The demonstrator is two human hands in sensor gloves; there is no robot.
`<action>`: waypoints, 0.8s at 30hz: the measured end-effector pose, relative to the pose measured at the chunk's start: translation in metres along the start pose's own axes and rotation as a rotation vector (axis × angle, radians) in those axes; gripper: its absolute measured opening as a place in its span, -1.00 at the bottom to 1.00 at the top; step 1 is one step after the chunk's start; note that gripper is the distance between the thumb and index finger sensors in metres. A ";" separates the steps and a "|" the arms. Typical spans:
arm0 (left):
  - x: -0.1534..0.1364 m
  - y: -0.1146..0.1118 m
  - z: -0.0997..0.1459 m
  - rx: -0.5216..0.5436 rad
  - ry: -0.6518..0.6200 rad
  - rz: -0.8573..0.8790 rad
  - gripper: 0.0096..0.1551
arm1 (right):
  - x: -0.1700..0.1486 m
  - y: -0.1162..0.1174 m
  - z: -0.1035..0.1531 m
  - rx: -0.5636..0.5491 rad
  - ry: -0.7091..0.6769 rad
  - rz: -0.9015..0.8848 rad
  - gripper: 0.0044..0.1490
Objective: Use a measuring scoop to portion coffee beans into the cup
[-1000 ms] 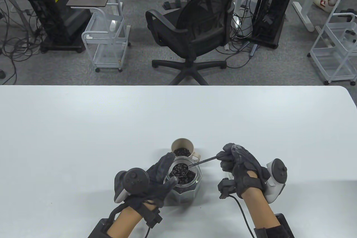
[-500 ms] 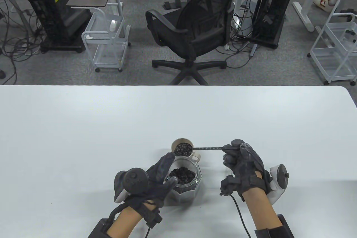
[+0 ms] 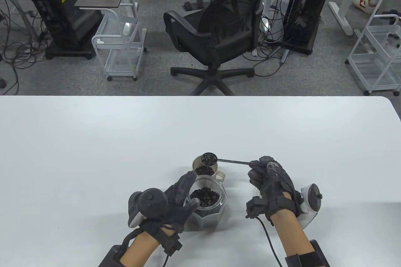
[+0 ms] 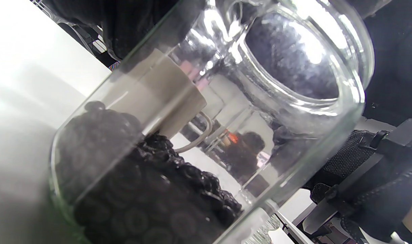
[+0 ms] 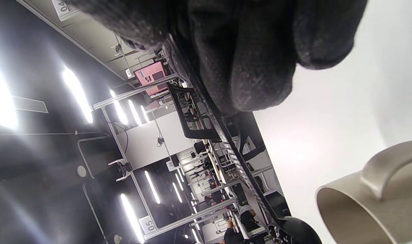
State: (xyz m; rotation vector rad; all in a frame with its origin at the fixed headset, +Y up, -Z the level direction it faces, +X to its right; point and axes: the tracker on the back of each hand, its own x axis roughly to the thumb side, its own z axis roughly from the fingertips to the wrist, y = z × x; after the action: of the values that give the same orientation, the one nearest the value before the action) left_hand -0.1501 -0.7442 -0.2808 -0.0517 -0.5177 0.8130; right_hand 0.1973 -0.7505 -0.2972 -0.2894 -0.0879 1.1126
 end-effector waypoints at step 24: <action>-0.001 0.000 0.000 -0.003 0.002 -0.002 0.06 | 0.022 0.046 0.012 0.317 -0.556 0.704 -0.44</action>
State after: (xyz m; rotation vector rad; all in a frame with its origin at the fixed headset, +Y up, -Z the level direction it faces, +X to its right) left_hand -0.1501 -0.7448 -0.2809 -0.0547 -0.5165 0.8105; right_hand 0.1649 -0.7095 -0.3001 0.3113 -0.3152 1.8598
